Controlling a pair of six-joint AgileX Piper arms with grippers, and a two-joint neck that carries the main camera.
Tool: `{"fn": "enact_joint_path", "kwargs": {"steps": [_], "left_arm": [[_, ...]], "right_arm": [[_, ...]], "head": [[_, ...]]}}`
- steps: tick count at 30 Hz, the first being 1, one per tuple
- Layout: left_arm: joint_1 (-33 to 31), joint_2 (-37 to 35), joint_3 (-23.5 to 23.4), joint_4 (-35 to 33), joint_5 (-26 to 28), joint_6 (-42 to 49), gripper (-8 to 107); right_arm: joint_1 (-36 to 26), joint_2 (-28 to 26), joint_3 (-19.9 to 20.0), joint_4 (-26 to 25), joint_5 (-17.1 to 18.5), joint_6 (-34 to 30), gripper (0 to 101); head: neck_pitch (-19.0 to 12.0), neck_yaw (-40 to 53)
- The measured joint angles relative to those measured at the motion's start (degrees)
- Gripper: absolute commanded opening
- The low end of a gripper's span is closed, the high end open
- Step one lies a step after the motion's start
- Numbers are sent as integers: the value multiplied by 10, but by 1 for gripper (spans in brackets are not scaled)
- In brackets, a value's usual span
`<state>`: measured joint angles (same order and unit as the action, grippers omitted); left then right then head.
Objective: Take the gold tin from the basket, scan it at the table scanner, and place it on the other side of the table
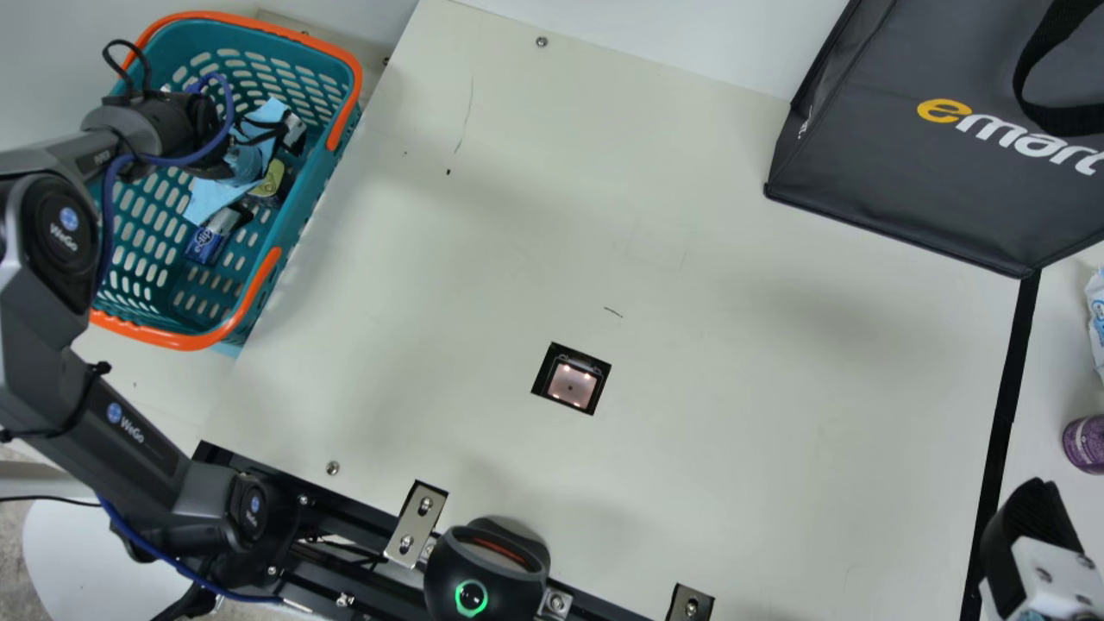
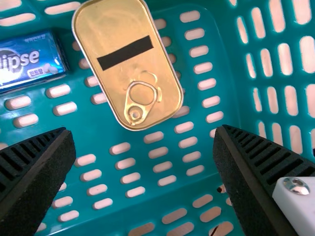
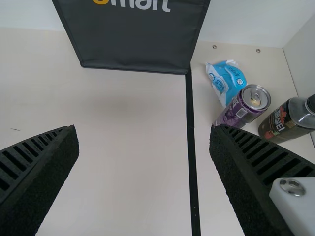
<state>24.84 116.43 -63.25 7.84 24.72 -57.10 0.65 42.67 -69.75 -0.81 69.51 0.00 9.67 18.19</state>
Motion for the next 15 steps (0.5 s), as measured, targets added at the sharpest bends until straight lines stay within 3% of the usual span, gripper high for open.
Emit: {"fn": "enact_joint_path", "kwargs": {"steps": [15], "left_arm": [[15, 43, -33, 35, -4, -56, 90]], "right_arm": [[0, 0, 0, 0, 0, 0, 95]], "head": [[-1, 1]]}}
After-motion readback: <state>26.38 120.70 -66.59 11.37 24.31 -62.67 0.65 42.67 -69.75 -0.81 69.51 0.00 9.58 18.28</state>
